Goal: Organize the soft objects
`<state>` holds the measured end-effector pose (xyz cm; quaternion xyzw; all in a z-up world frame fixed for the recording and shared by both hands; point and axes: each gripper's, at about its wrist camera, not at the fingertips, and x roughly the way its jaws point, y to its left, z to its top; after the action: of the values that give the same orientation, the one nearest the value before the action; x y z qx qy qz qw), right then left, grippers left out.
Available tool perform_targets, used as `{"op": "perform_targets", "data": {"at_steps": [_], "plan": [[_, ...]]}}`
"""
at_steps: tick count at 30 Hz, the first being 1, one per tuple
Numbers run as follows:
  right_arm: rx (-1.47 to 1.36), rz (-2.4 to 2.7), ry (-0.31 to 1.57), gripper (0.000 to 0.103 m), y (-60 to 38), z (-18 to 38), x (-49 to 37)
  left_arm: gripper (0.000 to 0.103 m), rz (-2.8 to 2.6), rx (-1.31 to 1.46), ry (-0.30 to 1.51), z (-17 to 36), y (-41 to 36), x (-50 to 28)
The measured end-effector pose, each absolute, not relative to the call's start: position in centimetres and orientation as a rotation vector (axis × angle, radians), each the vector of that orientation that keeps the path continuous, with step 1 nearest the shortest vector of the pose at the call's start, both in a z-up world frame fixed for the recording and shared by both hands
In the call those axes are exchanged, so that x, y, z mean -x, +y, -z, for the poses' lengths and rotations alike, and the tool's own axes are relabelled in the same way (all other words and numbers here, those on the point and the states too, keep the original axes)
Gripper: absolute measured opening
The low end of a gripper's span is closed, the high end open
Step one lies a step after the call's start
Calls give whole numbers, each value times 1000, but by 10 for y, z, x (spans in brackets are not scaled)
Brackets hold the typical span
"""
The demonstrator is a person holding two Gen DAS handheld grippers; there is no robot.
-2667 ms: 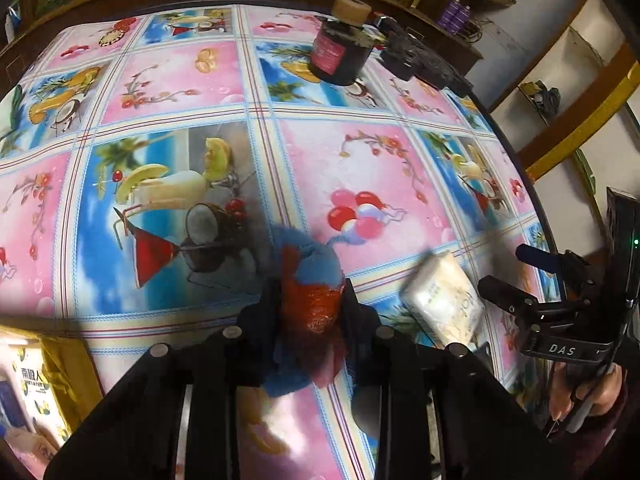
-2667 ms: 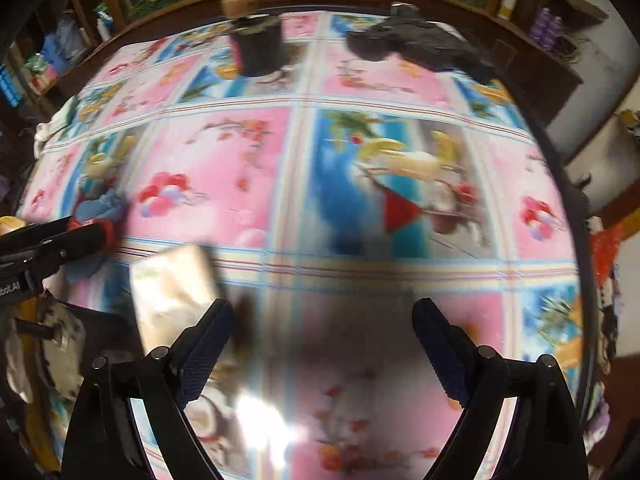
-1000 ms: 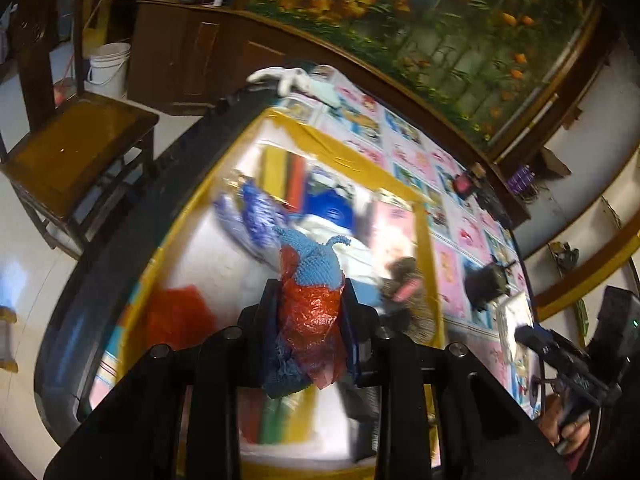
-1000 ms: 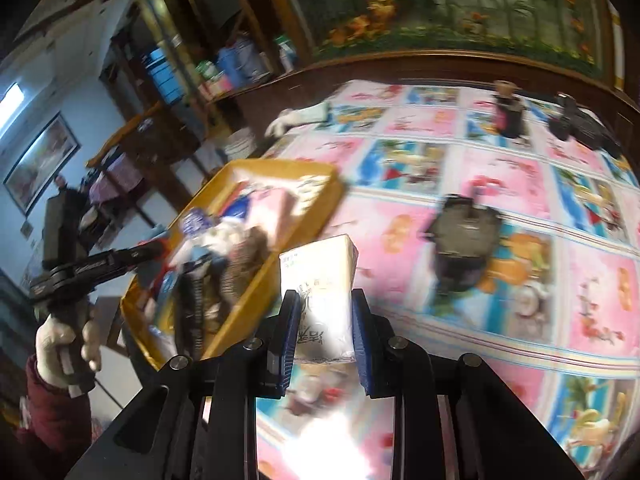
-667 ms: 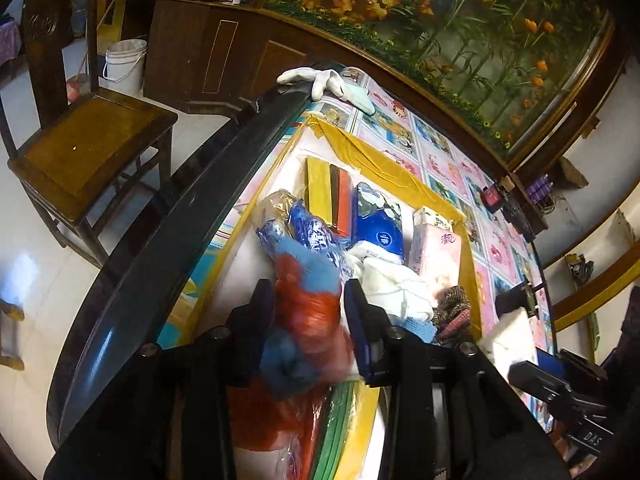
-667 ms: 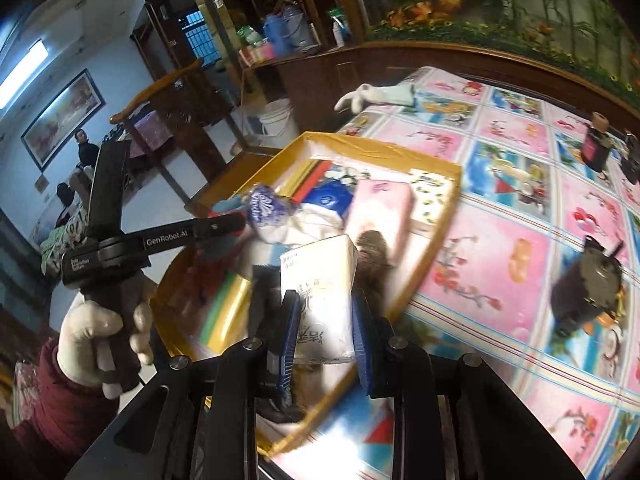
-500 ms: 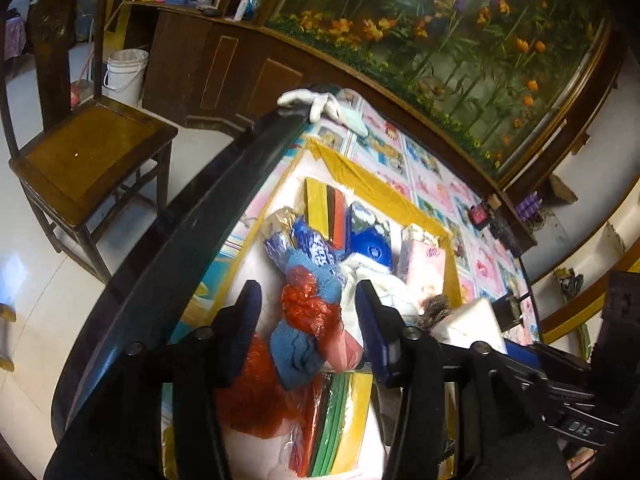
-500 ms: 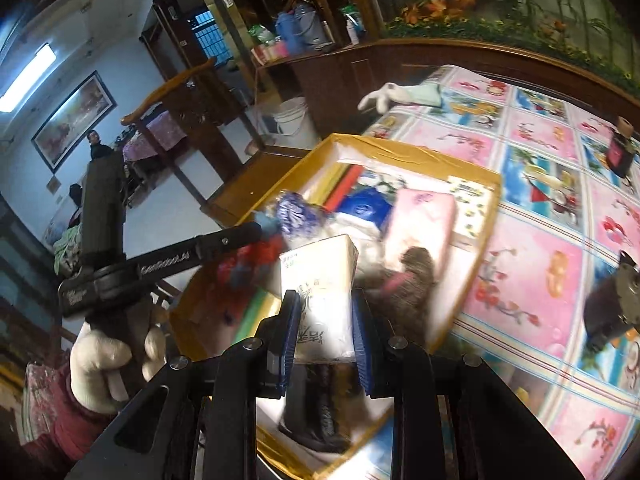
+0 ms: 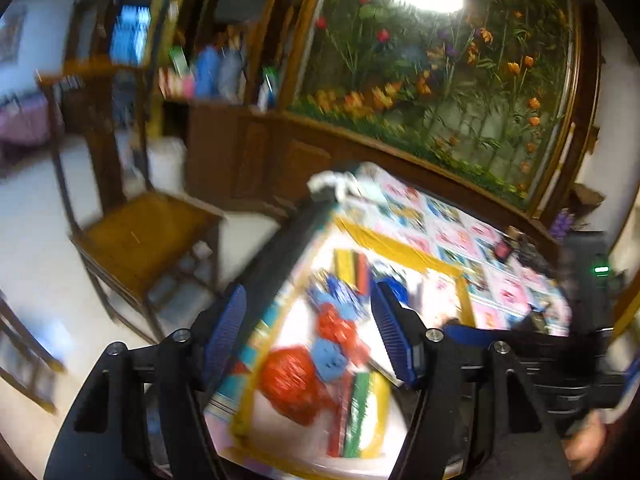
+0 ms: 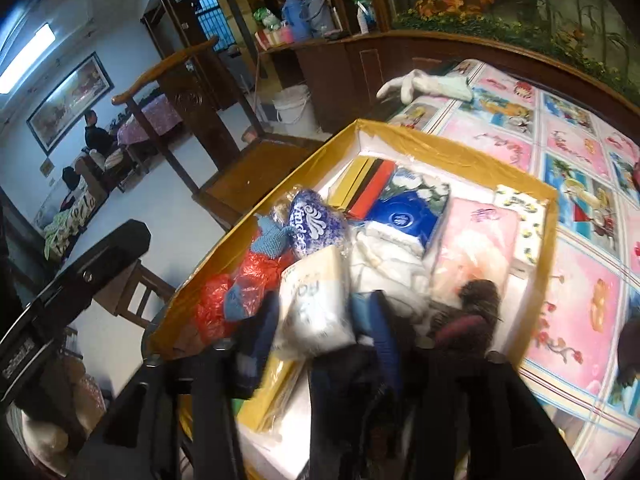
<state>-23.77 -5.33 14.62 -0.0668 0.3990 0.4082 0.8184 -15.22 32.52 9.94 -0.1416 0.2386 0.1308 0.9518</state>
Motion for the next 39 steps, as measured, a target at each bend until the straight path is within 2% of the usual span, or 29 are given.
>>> {"op": "perform_targets", "data": {"at_steps": [2,6,8,11,14,25,39], "plan": [[129,-847,785,66,-74,-157,248,69,-336,226,411,-112,313,164],[115,-800,671,75,-112,-171,271,103,-442,178,244,-135,283,197],[99,-778,623,80,-130,-172,286,103,-454,188,200,-138,272,205],[67,-756,592,84,-150,-163,304,103,-394,184,305,-140,261,193],[69,-745,599,84,-161,-150,319,103,-410,174,382,-140,248,187],[134,-717,556,87,-200,-148,370,103,-490,84,442,-135,210,194],[173,-721,541,90,-195,-153,380,103,-501,86,505,-123,211,192]]}}
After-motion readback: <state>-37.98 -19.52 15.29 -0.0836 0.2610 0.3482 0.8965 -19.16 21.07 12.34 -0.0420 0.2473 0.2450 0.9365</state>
